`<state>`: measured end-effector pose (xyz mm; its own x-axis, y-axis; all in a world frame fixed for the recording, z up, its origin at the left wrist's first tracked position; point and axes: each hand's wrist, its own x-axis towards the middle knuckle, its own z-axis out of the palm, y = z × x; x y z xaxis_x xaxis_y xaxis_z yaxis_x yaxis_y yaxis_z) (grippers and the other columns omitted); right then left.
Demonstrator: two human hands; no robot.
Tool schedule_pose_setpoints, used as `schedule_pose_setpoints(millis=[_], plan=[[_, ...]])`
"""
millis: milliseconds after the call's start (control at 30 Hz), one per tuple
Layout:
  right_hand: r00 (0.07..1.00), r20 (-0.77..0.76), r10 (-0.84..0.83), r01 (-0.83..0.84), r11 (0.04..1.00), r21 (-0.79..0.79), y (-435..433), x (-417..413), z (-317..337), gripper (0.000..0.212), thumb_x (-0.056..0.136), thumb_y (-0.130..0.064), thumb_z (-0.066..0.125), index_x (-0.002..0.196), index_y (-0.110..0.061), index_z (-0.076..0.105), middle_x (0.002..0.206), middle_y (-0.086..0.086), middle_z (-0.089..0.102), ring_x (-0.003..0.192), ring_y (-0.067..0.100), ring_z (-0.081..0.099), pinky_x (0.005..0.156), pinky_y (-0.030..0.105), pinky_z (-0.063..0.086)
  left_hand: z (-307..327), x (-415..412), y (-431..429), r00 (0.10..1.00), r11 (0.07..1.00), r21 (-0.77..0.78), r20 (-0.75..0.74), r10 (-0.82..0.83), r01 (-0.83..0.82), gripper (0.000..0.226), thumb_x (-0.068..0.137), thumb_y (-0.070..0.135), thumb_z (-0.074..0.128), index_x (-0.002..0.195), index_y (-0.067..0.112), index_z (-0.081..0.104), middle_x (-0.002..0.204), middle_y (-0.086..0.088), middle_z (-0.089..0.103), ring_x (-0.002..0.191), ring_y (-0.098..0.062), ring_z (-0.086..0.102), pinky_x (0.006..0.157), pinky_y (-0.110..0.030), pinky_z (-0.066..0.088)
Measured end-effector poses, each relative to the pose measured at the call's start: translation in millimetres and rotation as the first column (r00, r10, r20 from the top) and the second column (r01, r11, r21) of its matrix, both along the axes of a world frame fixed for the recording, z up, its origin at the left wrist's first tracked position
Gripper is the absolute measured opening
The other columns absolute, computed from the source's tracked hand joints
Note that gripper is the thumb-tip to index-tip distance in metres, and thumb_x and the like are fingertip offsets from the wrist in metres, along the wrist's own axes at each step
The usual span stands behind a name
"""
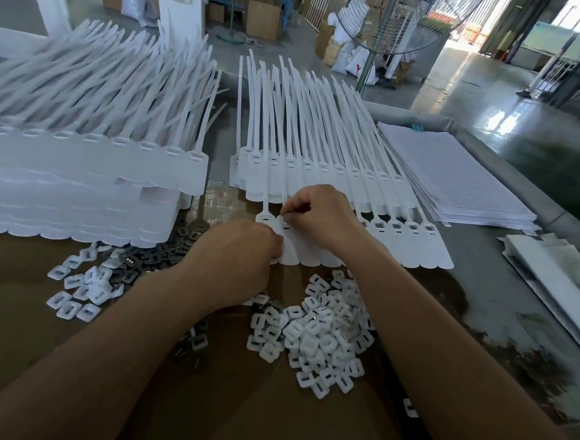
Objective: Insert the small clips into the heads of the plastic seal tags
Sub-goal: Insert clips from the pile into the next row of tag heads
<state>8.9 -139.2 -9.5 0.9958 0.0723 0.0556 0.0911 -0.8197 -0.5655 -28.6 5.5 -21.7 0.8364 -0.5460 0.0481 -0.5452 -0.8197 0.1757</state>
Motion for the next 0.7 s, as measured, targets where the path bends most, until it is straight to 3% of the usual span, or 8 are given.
schedule_pose_setpoints(millis=[233, 400, 500, 600, 700], plan=[[1.0, 0.017, -0.014, 0.015, 0.999, -0.028, 0, 3, -3, 0.014, 0.083, -0.006, 0.061, 0.088, -0.014, 0.071, 0.096, -0.004, 0.069, 0.088, 0.008, 0.056, 0.074, 0.022, 0.042, 0, 1, -1, 1.0, 1.0, 0.01, 0.002, -0.008, 0.008, 0.042, 0.079, 0.006, 0.041, 0.115, 0.014, 0.059, 0.118, -0.005, 0.059, 0.108, -0.021, 0.054, 0.088, -0.037, 0.048], [1.0, 0.006, 0.014, -0.014, 0.996, -0.088, 3, 2, 2, 0.012, 0.085, -0.006, 0.06, 0.089, -0.012, 0.07, 0.101, 0.0, 0.068, 0.098, 0.016, 0.059, 0.084, 0.033, 0.049, 1, 3, -1, 1.0, 1.0, 0.004, -0.016, -0.001, 0.001, 0.043, 0.078, 0.005, 0.041, 0.115, 0.016, 0.06, 0.119, -0.004, 0.059, 0.109, -0.02, 0.053, 0.09, -0.038, 0.047], [1.0, 0.0, -0.01, 0.01, 0.996, -0.083, 4, 3, 3, 0.013, 0.082, -0.005, 0.061, 0.088, -0.013, 0.07, 0.098, 0.0, 0.069, 0.096, 0.017, 0.06, 0.082, 0.034, 0.05, 0, 3, -1, 1.0, 1.0, -0.004, -0.017, 0.004, -0.004, 0.043, 0.078, 0.005, 0.041, 0.115, 0.016, 0.06, 0.118, -0.004, 0.059, 0.108, -0.02, 0.053, 0.089, -0.038, 0.048], [0.997, 0.024, -0.079, 0.08, 0.995, -0.053, 5, 2, 5, 0.01, 0.076, -0.006, 0.067, 0.085, -0.001, 0.065, 0.091, 0.009, 0.067, 0.09, 0.024, 0.062, 0.075, 0.038, 0.051, -1, 2, 0, 1.0, 1.0, -0.018, -0.008, 0.0, 0.0, 0.043, 0.078, 0.005, 0.042, 0.114, 0.016, 0.061, 0.118, -0.004, 0.059, 0.108, -0.02, 0.053, 0.089, -0.037, 0.048], [0.993, -0.045, -0.112, 0.11, 0.993, -0.044, 6, 7, 9, 0.019, 0.076, -0.009, 0.07, 0.069, -0.016, 0.054, 0.072, -0.004, 0.055, 0.083, 0.019, 0.059, 0.066, 0.031, 0.05, 1, 2, 0, 1.0, 1.0, -0.021, -0.016, 0.005, -0.005, 0.043, 0.078, 0.005, 0.042, 0.115, 0.017, 0.06, 0.118, -0.004, 0.059, 0.108, -0.02, 0.053, 0.089, -0.037, 0.048]])
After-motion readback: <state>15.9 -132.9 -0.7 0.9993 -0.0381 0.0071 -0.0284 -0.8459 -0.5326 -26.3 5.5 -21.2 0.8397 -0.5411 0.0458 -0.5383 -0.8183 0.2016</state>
